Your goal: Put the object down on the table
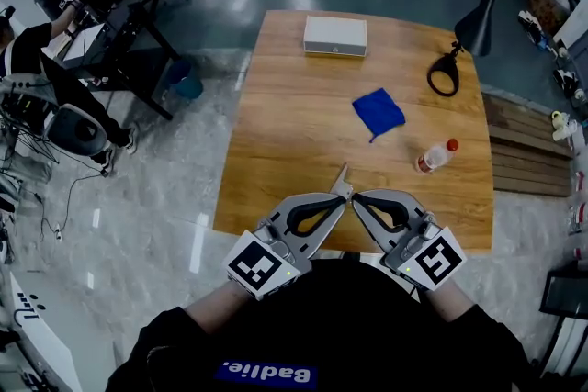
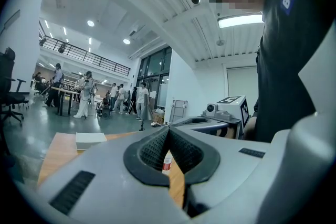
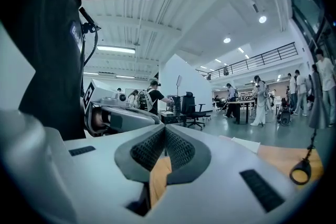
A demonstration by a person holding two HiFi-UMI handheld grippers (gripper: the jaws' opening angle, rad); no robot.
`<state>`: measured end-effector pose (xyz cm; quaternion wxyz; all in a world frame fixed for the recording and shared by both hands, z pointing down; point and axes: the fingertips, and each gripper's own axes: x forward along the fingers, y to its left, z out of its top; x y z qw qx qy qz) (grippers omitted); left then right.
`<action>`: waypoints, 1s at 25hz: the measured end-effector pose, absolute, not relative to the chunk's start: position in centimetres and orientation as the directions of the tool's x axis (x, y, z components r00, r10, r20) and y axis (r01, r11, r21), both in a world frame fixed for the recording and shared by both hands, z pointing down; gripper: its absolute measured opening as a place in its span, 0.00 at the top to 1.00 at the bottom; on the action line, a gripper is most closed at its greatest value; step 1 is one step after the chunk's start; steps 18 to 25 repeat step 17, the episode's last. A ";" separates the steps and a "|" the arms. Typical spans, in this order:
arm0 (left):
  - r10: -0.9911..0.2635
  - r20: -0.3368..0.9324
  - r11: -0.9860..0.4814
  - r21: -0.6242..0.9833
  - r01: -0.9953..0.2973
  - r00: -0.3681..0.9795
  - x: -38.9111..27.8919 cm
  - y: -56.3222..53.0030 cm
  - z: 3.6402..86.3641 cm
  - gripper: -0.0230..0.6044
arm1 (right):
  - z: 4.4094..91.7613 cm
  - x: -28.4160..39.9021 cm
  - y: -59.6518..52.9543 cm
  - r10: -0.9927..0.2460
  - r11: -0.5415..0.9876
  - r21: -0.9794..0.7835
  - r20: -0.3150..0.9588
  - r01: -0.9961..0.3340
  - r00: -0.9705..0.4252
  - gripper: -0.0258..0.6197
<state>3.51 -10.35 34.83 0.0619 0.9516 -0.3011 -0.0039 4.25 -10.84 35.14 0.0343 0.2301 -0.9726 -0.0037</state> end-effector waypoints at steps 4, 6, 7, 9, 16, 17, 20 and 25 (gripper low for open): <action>-0.576 0.029 -0.809 0.122 -0.575 0.817 3.3 -10.2 35.0 0.95 | 35.3 4.0 -10.8 -0.445 0.895 0.016 0.064 -0.445 -0.893 0.95; -0.577 0.029 -0.808 0.124 -0.576 0.816 3.3 -10.2 35.0 0.95 | 35.3 3.9 -10.7 -0.442 0.897 0.014 0.066 -0.442 -0.895 0.95; -0.578 0.030 -0.808 0.122 -0.576 0.816 3.3 -10.2 35.0 0.95 | 35.4 3.9 -10.7 -0.441 0.897 0.012 0.067 -0.441 -0.895 0.95; -0.579 0.029 -0.807 0.119 -0.578 0.815 3.3 -10.2 35.1 0.95 | 35.4 3.9 -10.7 -0.439 0.898 0.010 0.070 -0.439 -0.896 0.95; -0.587 0.034 -0.799 0.137 -0.586 0.809 3.0 -10.2 35.2 0.95 | 35.4 3.6 -10.8 -0.434 0.900 0.005 0.078 -0.435 -0.897 0.95; -0.588 0.034 -0.798 0.137 -0.586 0.808 3.0 -10.3 35.2 0.95 | 35.5 3.6 -10.9 -0.435 0.900 0.002 0.080 -0.436 -0.897 0.95; -0.588 0.034 -0.798 0.137 -0.586 0.808 3.0 -10.3 35.2 0.95 | 35.5 3.6 -10.9 -0.435 0.900 0.002 0.080 -0.436 -0.897 0.95; -0.588 0.034 -0.798 0.137 -0.586 0.808 3.0 -10.3 35.2 0.95 | 35.5 3.6 -10.9 -0.435 0.900 0.002 0.080 -0.436 -0.897 0.95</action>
